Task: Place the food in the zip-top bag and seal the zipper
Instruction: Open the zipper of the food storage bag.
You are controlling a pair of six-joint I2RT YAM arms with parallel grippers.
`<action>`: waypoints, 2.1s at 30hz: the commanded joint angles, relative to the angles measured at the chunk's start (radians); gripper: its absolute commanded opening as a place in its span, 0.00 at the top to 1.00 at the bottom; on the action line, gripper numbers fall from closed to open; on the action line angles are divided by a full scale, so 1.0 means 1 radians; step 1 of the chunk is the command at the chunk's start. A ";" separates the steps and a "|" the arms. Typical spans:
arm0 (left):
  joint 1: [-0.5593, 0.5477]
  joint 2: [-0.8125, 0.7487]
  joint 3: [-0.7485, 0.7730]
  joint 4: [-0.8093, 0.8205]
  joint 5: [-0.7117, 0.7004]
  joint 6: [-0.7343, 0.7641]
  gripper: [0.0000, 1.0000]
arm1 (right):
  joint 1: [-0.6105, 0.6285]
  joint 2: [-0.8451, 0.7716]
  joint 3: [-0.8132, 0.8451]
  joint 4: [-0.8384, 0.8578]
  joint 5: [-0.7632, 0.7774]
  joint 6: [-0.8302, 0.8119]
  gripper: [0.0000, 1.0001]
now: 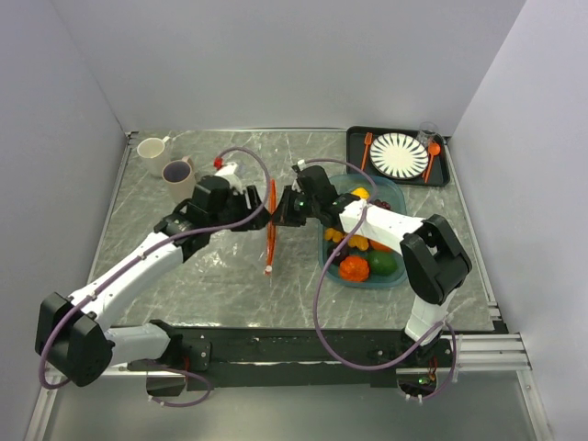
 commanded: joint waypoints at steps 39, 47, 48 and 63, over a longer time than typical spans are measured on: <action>-0.278 0.242 0.174 -0.262 -0.678 0.011 0.60 | -0.002 -0.092 0.087 -0.090 0.075 -0.038 1.00; -0.277 0.136 0.182 -0.259 -0.745 -0.040 0.99 | -0.005 -0.006 0.116 -0.229 0.173 -0.096 1.00; -0.274 0.125 0.182 -0.262 -0.757 -0.050 0.99 | -0.007 0.005 0.121 -0.246 0.181 -0.105 1.00; -0.196 0.110 0.130 -0.299 -0.788 -0.146 0.99 | -0.017 -0.009 0.067 -0.230 0.158 -0.168 0.83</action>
